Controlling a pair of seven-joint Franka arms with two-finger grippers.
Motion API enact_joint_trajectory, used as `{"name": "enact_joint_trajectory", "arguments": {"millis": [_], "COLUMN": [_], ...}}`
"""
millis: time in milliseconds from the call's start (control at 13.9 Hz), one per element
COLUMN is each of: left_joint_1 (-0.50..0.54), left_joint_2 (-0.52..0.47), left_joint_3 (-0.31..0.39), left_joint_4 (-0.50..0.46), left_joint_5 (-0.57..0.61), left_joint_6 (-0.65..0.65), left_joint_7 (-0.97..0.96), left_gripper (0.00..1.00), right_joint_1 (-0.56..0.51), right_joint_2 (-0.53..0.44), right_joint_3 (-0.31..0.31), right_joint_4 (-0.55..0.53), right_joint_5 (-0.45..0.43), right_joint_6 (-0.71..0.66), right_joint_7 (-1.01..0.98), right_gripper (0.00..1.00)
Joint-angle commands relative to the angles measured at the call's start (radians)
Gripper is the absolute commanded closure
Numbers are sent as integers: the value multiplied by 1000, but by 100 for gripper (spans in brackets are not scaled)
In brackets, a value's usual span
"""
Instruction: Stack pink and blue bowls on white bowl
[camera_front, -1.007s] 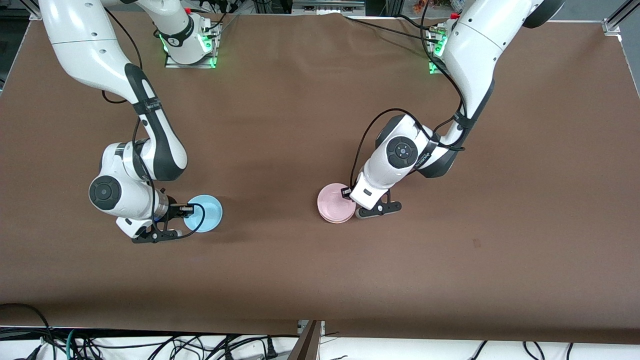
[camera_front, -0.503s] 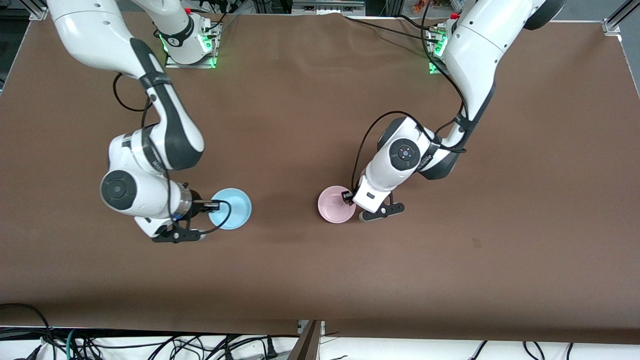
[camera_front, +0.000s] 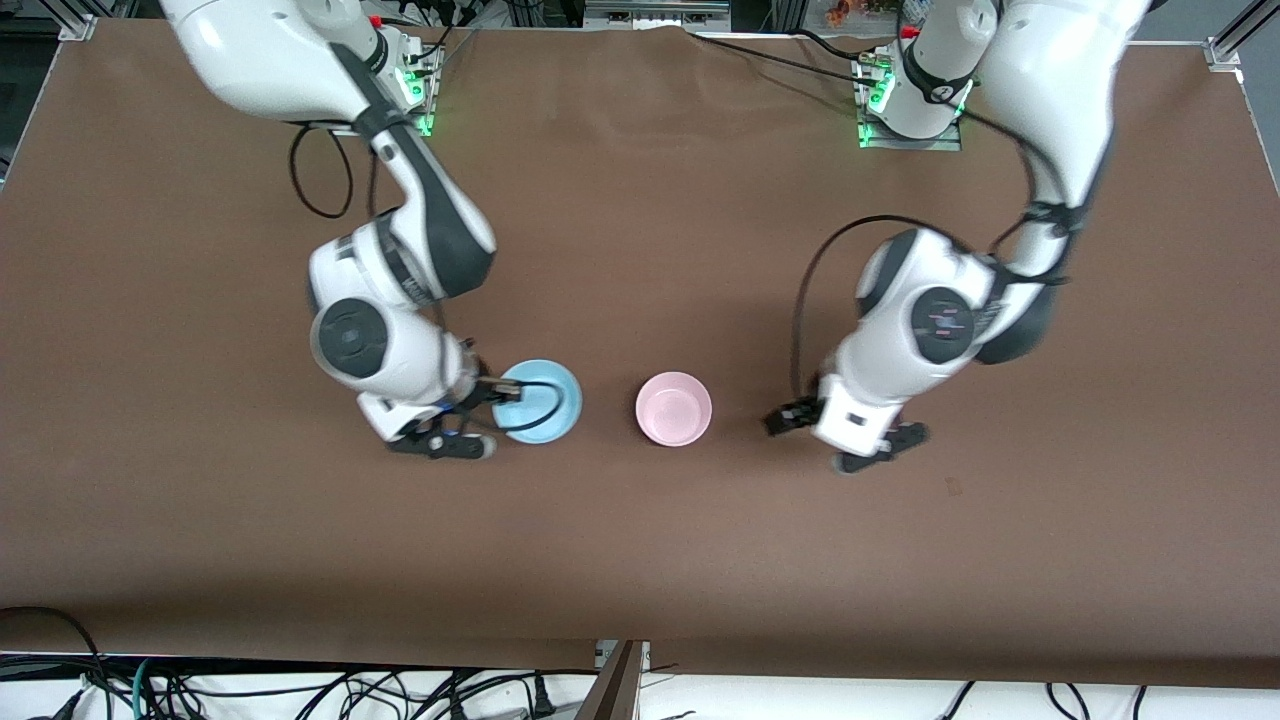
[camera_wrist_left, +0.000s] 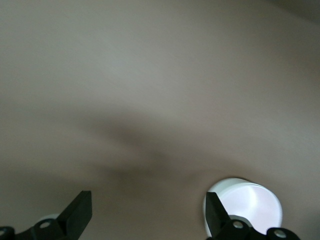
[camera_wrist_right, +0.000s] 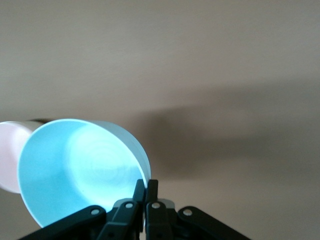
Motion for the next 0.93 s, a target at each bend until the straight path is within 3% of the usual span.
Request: {"name": "enact_joint_trajectory", "arguments": {"millis": [0,144,431,719,863], "left_joint_1": [88,142,159,159,153], "left_joint_2": [-119,-188,-216,-251,-253], "left_joint_3": [51,78,124,167,170], "left_joint_4": [-28,-17,205,248,261], "left_joint_5": [-10,-13,-5,-1,65], "left_joint_6": [-120,-233,-554,-659,-682], "left_joint_7": [225,422,524,538,585], "left_gripper": [0,0,0,0,0], "right_joint_1": [94,168,228,223,222], "right_joint_2": [90,152,218,224,224], "right_joint_3": [-1,-2,-4,-5,-7], "right_joint_4": [100,139,146,153,156], "right_joint_5": [6,4,4,4,1], "right_joint_6": [63,147,294,301,293], "right_joint_7": [181,324,411,406,401], "right_gripper": [100,100,100,100,100]}}
